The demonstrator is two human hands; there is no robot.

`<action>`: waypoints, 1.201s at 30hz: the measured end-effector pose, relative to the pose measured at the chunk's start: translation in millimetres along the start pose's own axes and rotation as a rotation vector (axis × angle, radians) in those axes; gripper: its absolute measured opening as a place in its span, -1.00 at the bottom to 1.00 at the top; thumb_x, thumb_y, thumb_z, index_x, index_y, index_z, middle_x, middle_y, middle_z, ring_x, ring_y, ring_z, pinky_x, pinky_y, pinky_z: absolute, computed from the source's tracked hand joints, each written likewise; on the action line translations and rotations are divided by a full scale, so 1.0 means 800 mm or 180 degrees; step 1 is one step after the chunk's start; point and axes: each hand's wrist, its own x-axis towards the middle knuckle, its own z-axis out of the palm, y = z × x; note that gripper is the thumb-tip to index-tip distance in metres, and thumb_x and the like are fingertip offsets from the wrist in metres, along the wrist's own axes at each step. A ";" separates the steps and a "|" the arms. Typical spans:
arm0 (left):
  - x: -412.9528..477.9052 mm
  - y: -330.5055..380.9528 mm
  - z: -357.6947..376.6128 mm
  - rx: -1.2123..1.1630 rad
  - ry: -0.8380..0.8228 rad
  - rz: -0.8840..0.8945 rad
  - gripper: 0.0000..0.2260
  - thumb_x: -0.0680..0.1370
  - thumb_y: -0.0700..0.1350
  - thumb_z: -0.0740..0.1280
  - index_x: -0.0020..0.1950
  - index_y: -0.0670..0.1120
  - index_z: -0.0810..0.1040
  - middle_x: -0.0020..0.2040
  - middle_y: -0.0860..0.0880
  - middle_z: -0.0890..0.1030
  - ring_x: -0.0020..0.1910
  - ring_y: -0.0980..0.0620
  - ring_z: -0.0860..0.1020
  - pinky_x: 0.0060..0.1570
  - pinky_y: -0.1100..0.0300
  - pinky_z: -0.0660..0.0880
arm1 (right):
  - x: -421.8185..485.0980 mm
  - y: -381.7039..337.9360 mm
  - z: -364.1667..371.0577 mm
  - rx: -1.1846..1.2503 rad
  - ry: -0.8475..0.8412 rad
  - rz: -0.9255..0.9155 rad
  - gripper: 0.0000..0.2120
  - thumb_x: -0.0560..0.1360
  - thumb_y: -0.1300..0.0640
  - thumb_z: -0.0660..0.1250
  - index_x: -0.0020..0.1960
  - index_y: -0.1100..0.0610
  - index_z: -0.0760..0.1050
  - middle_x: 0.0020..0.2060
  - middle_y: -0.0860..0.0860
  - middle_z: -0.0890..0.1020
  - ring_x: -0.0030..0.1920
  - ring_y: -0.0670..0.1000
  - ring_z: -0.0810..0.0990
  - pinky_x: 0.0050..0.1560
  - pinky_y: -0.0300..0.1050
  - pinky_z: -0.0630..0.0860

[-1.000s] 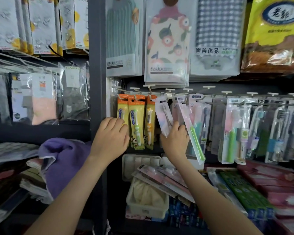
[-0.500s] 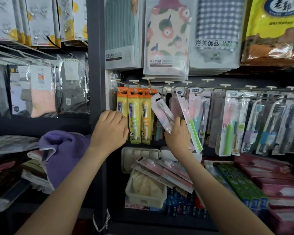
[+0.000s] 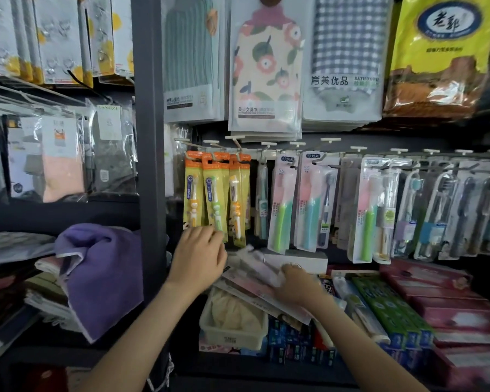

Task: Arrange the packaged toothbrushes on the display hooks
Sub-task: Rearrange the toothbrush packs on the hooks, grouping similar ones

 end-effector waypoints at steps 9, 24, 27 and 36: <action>-0.008 0.036 0.035 -0.0311 -0.0615 -0.0123 -0.72 0.49 -0.01 0.10 -0.06 -0.07 0.57 -0.23 0.02 0.57 -0.23 -0.02 0.55 -0.26 0.09 0.51 | 0.001 0.021 0.008 -0.0339 0.0164 -0.0107 -0.38 0.49 -0.27 0.19 0.36 0.15 0.33 0.30 0.14 0.41 0.32 0.17 0.33 0.26 0.02 0.33; 0.057 0.105 0.035 -0.1213 -0.0706 -0.0935 -0.69 0.61 -0.03 0.17 0.34 -0.03 0.35 0.17 -0.01 0.54 -0.05 0.00 0.56 -0.29 0.20 0.46 | -0.013 0.036 -0.078 0.0878 0.1875 -0.0300 -0.71 0.58 0.14 0.19 0.25 0.26 0.34 0.18 0.17 0.46 0.10 0.16 0.49 -0.07 -0.09 0.42; 0.086 0.119 0.046 -0.1284 -0.0570 -0.1190 -0.61 0.60 0.00 0.20 0.39 -0.08 0.26 0.11 -0.12 0.57 -0.12 -0.09 0.58 -0.38 0.20 0.39 | 0.002 0.043 -0.098 0.1127 0.2201 -0.0219 -0.55 0.54 0.13 0.26 0.34 0.27 0.23 0.20 0.19 0.43 0.17 0.19 0.45 0.05 -0.03 0.43; 0.155 0.151 0.069 -0.0988 -0.0719 -0.1812 -0.44 0.55 0.11 0.27 0.35 -0.22 0.19 0.09 -0.16 0.57 0.00 -0.15 0.59 -0.26 0.08 0.46 | 0.048 0.027 -0.123 0.1119 0.2082 -0.0011 -0.23 0.47 -0.07 0.36 0.44 0.26 0.04 0.27 0.21 0.37 0.23 0.24 0.43 0.10 0.11 0.48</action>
